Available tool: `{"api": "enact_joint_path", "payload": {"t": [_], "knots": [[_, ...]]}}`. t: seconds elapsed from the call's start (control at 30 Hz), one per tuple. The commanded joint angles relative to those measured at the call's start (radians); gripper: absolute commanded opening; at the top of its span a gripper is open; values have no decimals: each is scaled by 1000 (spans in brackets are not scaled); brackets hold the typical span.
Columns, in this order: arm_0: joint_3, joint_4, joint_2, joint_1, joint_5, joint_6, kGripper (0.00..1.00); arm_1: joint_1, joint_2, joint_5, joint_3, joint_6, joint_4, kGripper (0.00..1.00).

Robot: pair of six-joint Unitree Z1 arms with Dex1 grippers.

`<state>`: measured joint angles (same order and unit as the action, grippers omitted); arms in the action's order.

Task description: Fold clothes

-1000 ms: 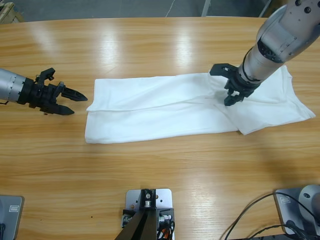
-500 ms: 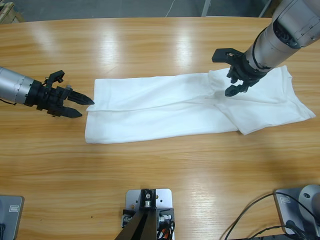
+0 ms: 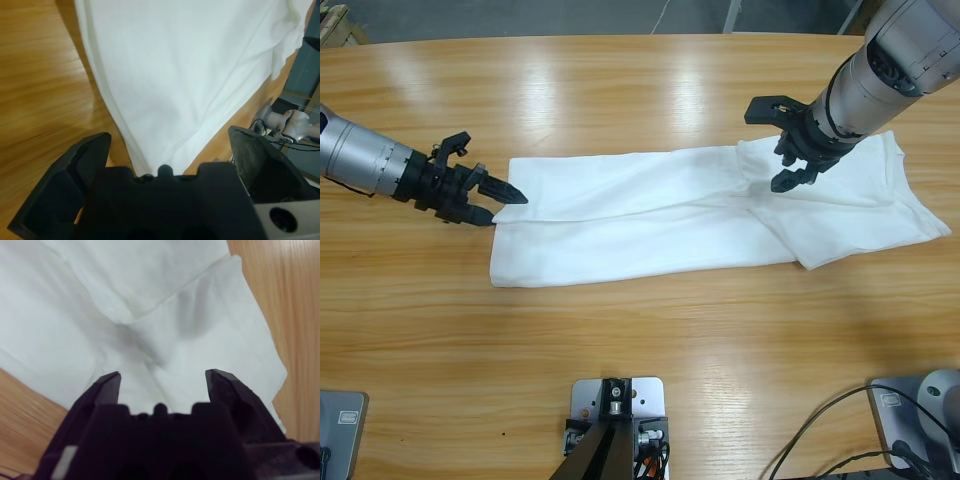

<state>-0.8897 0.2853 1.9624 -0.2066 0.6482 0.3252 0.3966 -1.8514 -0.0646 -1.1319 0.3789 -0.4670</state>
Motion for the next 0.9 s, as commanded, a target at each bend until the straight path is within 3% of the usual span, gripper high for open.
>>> {"api": "enact_joint_path", "payload": {"t": [0.03, 0.9], "knots": [[5, -27, 90, -45, -44, 42, 968, 4, 9, -17, -2, 12, -4, 706], [-46, -55, 99, -155, -90, 155, 962, -7, 13, -18, 12, 17, 8, 709]]}}
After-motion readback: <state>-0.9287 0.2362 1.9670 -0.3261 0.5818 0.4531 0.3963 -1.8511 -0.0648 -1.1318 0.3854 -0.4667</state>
